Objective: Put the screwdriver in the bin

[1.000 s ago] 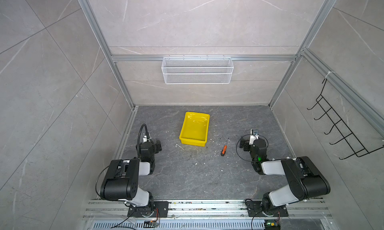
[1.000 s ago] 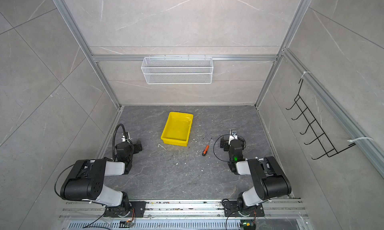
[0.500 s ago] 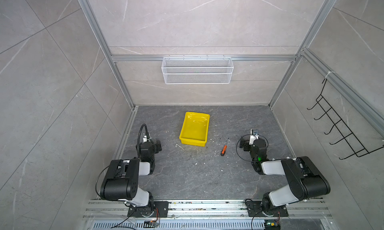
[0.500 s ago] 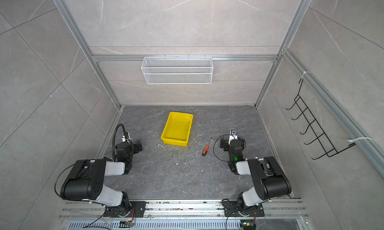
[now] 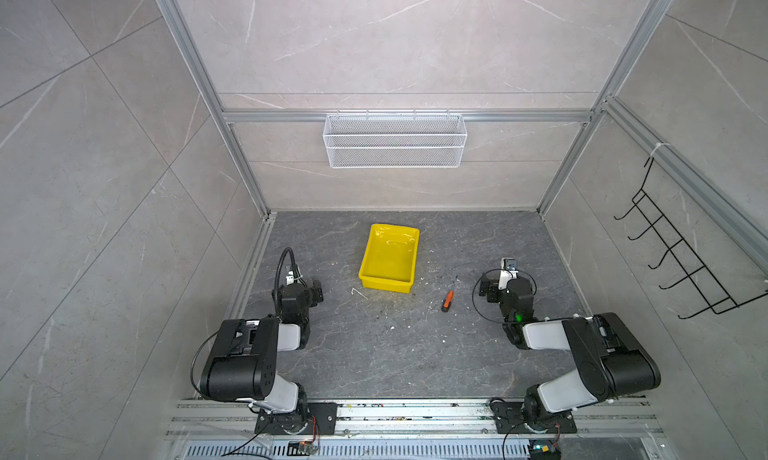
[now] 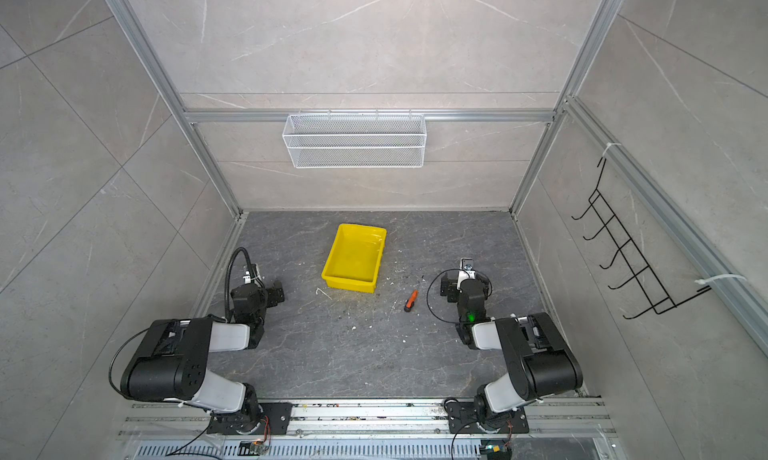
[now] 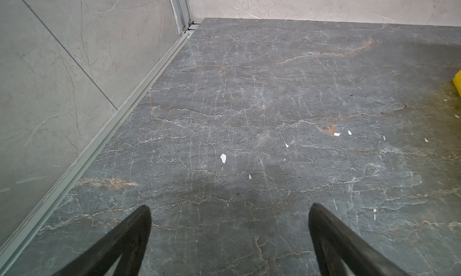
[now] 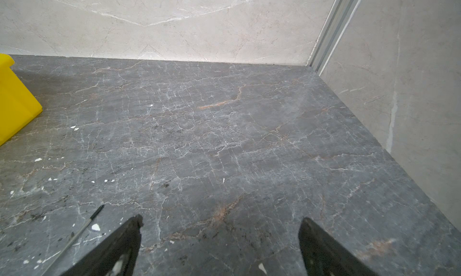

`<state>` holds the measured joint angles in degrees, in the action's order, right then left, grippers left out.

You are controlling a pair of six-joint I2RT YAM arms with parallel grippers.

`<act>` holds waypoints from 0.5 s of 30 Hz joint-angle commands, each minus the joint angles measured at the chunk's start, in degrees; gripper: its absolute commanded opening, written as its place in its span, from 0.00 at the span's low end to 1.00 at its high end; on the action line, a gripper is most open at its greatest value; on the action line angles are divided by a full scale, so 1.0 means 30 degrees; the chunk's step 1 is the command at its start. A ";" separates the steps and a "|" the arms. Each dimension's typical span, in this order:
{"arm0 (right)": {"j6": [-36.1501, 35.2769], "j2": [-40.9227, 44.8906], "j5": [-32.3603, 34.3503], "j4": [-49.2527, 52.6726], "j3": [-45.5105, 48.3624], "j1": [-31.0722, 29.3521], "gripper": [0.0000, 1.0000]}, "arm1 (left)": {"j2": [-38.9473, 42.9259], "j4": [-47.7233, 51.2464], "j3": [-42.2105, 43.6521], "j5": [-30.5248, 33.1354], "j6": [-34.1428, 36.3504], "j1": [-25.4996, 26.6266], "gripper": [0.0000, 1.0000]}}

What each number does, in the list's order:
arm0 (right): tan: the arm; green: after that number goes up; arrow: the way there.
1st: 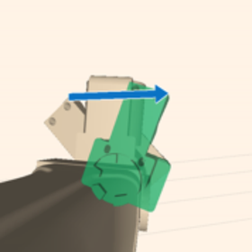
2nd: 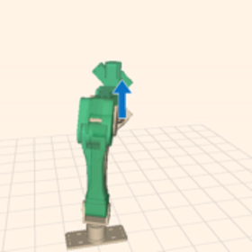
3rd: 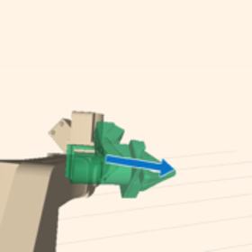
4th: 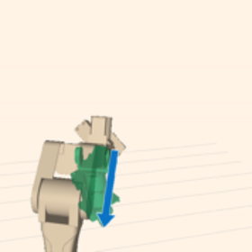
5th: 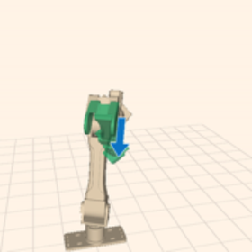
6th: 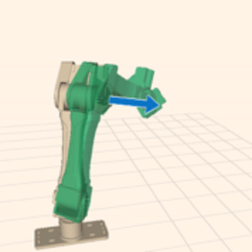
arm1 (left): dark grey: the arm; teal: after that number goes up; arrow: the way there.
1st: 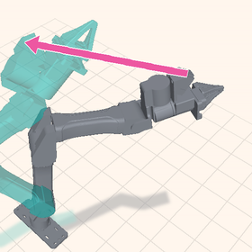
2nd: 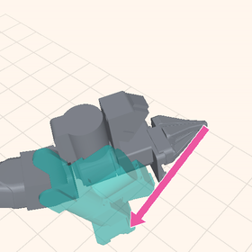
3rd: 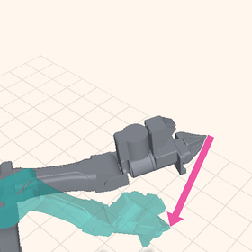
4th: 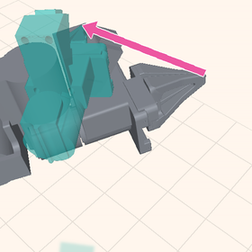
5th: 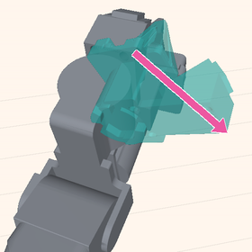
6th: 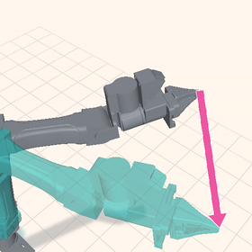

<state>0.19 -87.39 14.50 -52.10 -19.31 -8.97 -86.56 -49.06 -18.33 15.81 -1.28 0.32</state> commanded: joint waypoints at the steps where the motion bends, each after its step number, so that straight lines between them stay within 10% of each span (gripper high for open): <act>1: 0.0103 0.0098 -0.0147 0.0084 -0.0243 0.0061 0.99 | 0.0175 -0.0522 -0.0452 -0.0306 -0.0061 -0.0106 1.00; 15: -0.0370 0.0252 0.0027 -0.0883 0.0282 -0.0171 0.99 | 0.0503 -0.1423 0.0093 -0.0131 0.0297 0.0099 1.00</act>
<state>0.14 -87.39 14.52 -52.31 -19.27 -8.97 -86.52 -49.41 -18.28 15.84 -1.26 0.38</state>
